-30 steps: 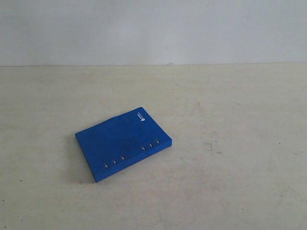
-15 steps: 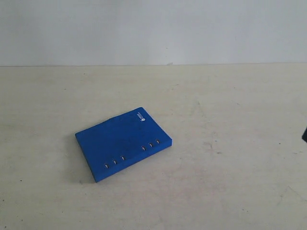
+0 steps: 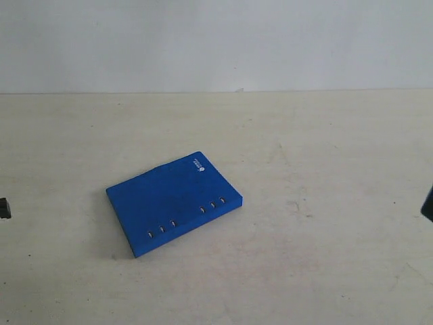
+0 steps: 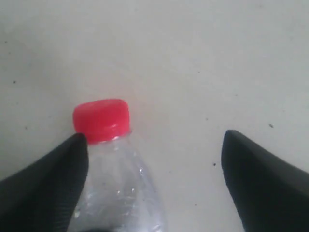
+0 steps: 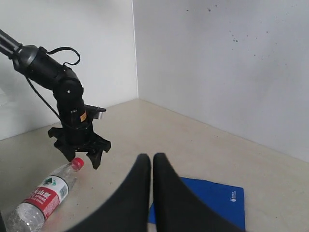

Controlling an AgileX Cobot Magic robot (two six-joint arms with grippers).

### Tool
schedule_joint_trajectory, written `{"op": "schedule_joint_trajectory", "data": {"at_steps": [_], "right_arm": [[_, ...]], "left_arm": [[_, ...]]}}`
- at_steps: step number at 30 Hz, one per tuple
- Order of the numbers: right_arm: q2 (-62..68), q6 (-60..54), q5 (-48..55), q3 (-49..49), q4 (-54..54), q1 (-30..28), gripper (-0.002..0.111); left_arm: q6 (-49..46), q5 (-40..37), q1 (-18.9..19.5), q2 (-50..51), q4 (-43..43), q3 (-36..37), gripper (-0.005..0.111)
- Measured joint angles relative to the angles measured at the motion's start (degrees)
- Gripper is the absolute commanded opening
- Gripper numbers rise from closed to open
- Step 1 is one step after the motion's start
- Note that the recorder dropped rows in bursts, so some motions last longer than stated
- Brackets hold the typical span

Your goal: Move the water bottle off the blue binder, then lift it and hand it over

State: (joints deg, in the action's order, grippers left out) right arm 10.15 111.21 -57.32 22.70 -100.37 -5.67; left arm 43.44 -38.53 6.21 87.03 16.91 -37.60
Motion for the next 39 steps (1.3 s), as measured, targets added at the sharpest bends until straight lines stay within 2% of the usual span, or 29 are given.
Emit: {"op": "schedule_joint_trajectory", "data": {"at_steps": [4, 10, 18, 25, 28, 32, 37, 39], "right_arm": [[0.0, 0.1, -0.2, 0.0, 0.0, 0.0, 0.000], [0.0, 0.5, -0.2, 0.0, 0.0, 0.0, 0.000], [0.0, 0.7, -0.2, 0.0, 0.0, 0.0, 0.000], [0.0, 0.7, -0.2, 0.0, 0.0, 0.0, 0.000], [0.0, 0.7, -0.2, 0.0, 0.0, 0.0, 0.000], [0.0, 0.7, 0.0, 0.0, 0.0, 0.0, 0.000], [0.0, 0.7, 0.9, 0.0, 0.0, 0.0, 0.000], [0.0, 0.7, 1.2, 0.0, 0.0, 0.0, 0.000]], "left_arm": [[6.6, 0.4, 0.0, 1.7, 8.6, 0.0, 0.071], [16.7, 0.5, 0.0, 1.3, 16.5, 0.0, 0.071], [13.6, 7.6, 0.1, 4.5, 8.2, 2.3, 0.071], [14.4, 7.8, 0.1, 5.2, 14.7, 3.7, 0.069], [14.5, 9.6, 0.1, 5.2, 15.9, 3.9, 0.056], [14.5, 11.5, 0.1, 5.2, 16.4, 4.4, 0.030], [13.6, 11.6, 0.1, 5.2, 16.5, 4.6, 0.004], [13.5, 11.6, 0.1, 5.2, 16.5, 4.6, 0.005]]}}
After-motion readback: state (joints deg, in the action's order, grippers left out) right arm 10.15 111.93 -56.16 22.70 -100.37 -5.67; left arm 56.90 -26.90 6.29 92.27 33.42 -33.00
